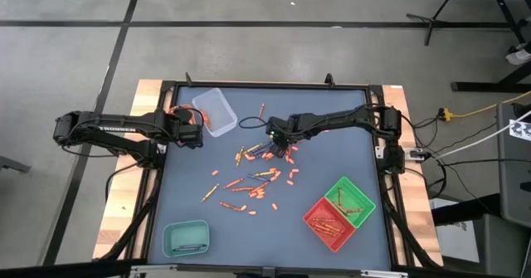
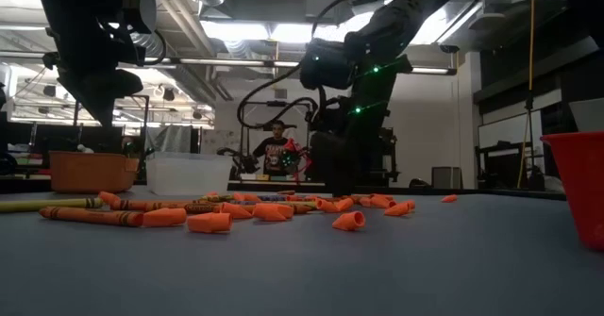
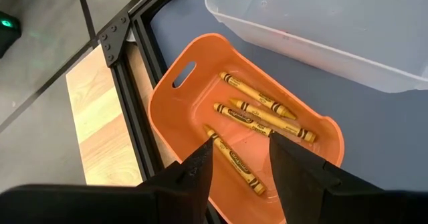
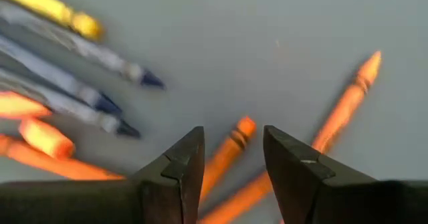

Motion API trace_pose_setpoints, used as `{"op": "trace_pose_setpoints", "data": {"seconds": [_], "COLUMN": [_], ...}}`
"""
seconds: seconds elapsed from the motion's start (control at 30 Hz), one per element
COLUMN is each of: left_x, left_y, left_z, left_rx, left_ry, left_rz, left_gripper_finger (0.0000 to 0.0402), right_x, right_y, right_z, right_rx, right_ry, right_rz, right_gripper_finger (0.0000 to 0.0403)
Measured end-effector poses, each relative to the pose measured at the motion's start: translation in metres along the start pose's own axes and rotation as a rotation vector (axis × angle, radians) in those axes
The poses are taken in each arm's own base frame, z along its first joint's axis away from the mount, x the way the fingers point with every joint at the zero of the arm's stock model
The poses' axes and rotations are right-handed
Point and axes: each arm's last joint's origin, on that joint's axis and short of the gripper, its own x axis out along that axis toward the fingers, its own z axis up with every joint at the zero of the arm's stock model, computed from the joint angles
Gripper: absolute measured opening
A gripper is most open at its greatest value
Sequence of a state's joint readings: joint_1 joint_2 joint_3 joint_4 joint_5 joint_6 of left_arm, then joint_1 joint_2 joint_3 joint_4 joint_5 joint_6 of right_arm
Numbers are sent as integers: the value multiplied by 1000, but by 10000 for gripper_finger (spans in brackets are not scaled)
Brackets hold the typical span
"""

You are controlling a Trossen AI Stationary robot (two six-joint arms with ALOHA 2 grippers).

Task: Sort crayons
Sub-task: Put the orange crayon into the transparent bin

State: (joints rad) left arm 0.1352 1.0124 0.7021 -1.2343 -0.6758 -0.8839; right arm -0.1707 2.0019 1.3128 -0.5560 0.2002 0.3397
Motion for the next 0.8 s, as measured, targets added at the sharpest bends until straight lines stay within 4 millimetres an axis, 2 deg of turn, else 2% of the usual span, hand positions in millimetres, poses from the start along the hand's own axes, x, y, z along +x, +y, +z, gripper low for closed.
{"op": "trace_pose_setpoints", "data": {"seconds": [0.17,0.4,0.8], "left_x": [0,0,0], "left_y": [-1,-1,-1], "left_z": [0,1,1], "left_rx": [-4,-9,-10], "left_ry": [-3,-8,-8], "left_rz": [-4,-10,-10], "left_gripper_finger": [130,130,130], "right_x": [8,9,10], "right_y": [2,2,4], "right_z": [0,-1,2], "right_rx": [-2,-5,-1], "right_ry": [10,12,-16], "right_rz": [-1,4,23], "right_gripper_finger": [152,146,47]}}
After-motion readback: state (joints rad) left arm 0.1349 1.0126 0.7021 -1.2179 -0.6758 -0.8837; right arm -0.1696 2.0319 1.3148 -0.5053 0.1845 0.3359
